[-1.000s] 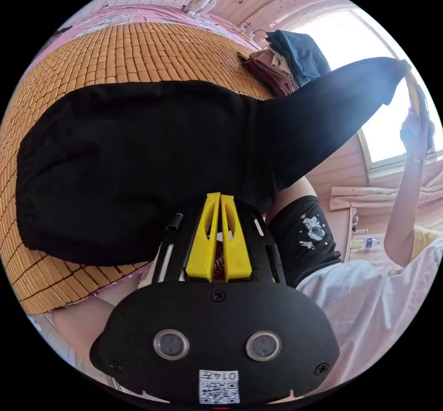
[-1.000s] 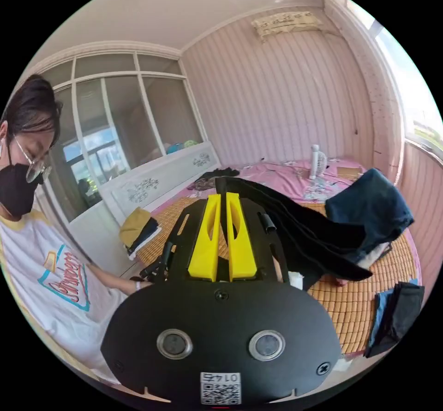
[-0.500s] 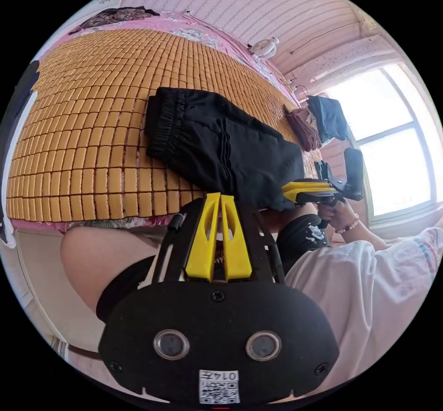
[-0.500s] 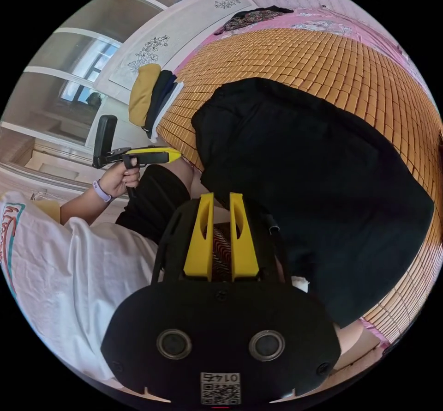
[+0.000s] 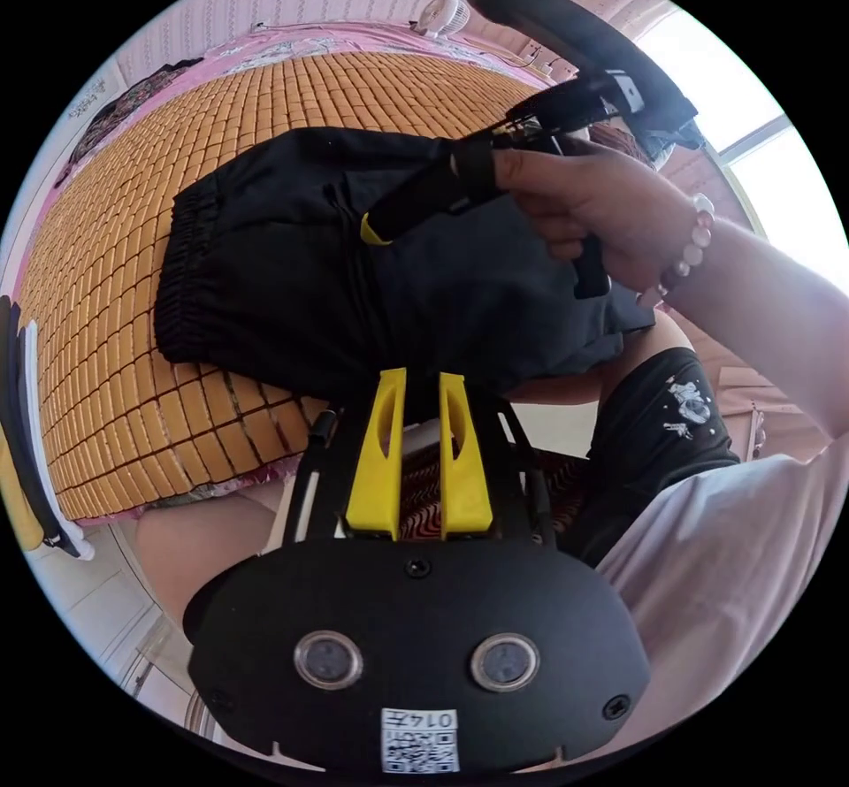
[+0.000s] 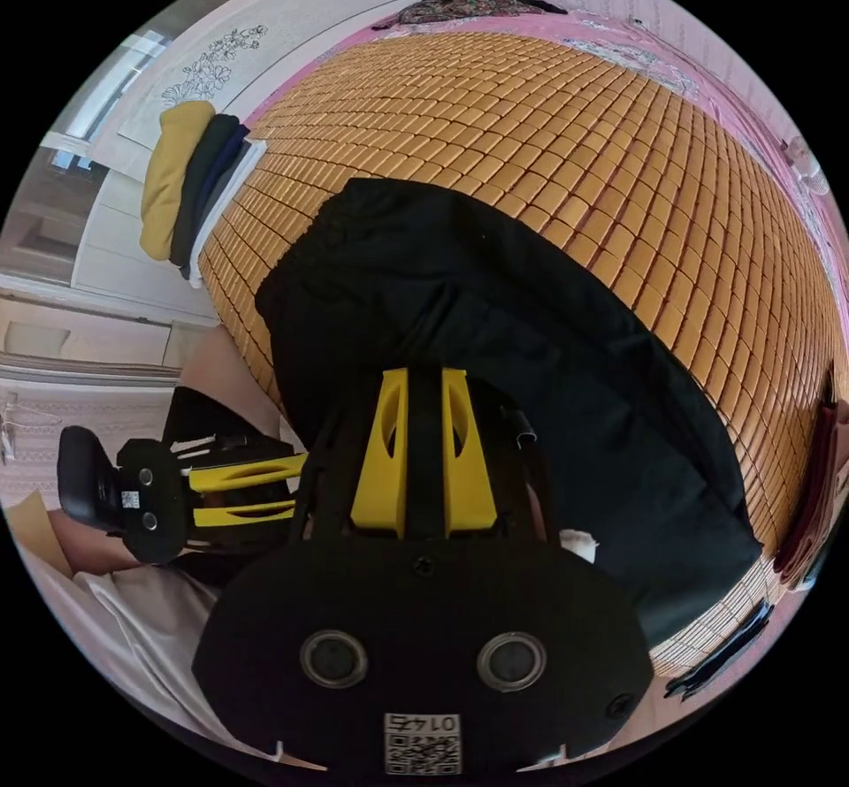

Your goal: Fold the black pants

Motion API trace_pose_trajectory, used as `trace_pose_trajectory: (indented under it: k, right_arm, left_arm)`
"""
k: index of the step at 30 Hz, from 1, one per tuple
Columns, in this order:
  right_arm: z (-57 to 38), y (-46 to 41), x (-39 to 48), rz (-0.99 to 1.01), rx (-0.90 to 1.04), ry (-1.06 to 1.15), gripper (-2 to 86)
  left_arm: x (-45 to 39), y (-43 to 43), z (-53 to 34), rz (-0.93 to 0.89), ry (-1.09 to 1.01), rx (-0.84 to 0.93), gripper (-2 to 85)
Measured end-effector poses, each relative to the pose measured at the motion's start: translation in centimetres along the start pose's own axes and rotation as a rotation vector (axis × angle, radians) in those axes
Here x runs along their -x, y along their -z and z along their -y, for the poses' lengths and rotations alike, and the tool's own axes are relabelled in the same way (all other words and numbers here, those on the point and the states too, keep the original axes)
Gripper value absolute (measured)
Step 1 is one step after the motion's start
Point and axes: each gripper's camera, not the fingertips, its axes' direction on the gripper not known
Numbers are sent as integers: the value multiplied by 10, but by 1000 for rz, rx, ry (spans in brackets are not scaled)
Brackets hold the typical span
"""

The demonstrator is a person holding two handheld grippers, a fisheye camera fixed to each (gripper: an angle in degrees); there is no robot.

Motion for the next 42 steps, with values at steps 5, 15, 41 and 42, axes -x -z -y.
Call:
trace_pose_trajectory:
  k: [5,15,41,42]
  right_arm:
    - [2,6,3,-29,-64,109,-6]
    - [18,21,-3,100,-175,105,-9]
    - [91,28,-10,-35,-129,427,-5]
    - [94,26,-10,-26,-128,426,-4]
  left_arm:
    - [-3,5,2,17,-11,-1,0]
    - [-5,56,-15,-38,-26,-92,-10]
    - [-7,83,1,-63,-93,-57,-9]
    - [-8,83,2,-32,-106,-41,-9]
